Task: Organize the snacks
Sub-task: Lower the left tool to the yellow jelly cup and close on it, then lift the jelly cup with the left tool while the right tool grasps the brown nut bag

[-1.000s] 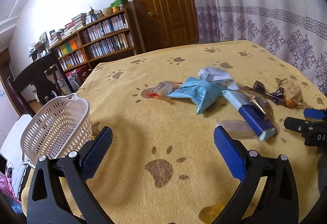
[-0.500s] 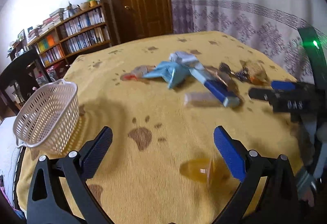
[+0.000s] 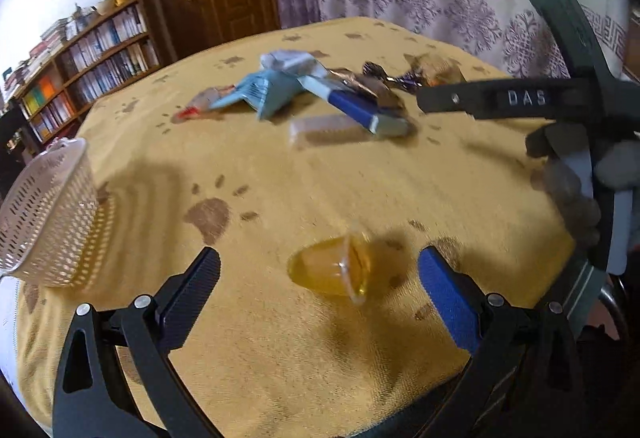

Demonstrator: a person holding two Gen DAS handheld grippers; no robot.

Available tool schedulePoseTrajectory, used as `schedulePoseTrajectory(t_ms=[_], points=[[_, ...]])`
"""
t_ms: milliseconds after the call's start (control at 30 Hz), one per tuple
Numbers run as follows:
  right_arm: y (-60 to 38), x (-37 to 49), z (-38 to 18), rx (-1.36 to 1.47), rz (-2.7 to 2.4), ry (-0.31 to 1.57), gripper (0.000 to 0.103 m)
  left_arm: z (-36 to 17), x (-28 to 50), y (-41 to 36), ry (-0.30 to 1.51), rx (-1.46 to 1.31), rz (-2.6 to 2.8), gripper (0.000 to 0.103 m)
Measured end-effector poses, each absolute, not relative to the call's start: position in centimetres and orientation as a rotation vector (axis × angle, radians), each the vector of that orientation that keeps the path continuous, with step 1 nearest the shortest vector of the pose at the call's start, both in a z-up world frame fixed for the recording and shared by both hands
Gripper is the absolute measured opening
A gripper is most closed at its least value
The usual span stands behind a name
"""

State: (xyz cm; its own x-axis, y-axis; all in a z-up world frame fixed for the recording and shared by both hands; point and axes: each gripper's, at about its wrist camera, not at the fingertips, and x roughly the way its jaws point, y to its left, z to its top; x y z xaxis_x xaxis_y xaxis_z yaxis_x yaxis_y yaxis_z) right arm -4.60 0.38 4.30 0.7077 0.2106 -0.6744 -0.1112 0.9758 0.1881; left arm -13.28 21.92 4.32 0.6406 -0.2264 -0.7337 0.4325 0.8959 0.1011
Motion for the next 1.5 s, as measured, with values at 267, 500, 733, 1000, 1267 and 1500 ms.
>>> schedulePoseTrajectory(t_ms=[267, 500, 733, 1000, 1267, 1500], points=[[0.6, -4.4, 3.9, 0.134, 0.184, 0.778, 0.098, 2.7, -12.1, 22.2, 0.861, 0.223, -0.393, 0.069], [0.9, -4.3, 3.7, 0.125, 0.189, 0.784, 0.098, 2.0, -11.6, 22.8, 0.888, 0.161, -0.421, 0.049], [1.1, -4.2, 3.4, 0.120, 0.194, 0.790, 0.098, 2.2, -11.8, 22.8, 0.874, 0.152, -0.421, 0.048], [1.5, -3.7, 3.1, 0.143, 0.215, 0.805, 0.098, 3.2, -11.8, 23.4, 0.850, 0.139, -0.408, 0.045], [1.1, -0.7, 3.9, 0.248, 0.258, 0.807, 0.098, 4.1, -11.8, 24.1, 0.824, 0.124, -0.412, 0.043], [0.9, 3.6, 2.8, 0.298, 0.285, 0.855, 0.079, 3.5, -11.4, 24.3, 0.850, 0.104, -0.420, 0.045]])
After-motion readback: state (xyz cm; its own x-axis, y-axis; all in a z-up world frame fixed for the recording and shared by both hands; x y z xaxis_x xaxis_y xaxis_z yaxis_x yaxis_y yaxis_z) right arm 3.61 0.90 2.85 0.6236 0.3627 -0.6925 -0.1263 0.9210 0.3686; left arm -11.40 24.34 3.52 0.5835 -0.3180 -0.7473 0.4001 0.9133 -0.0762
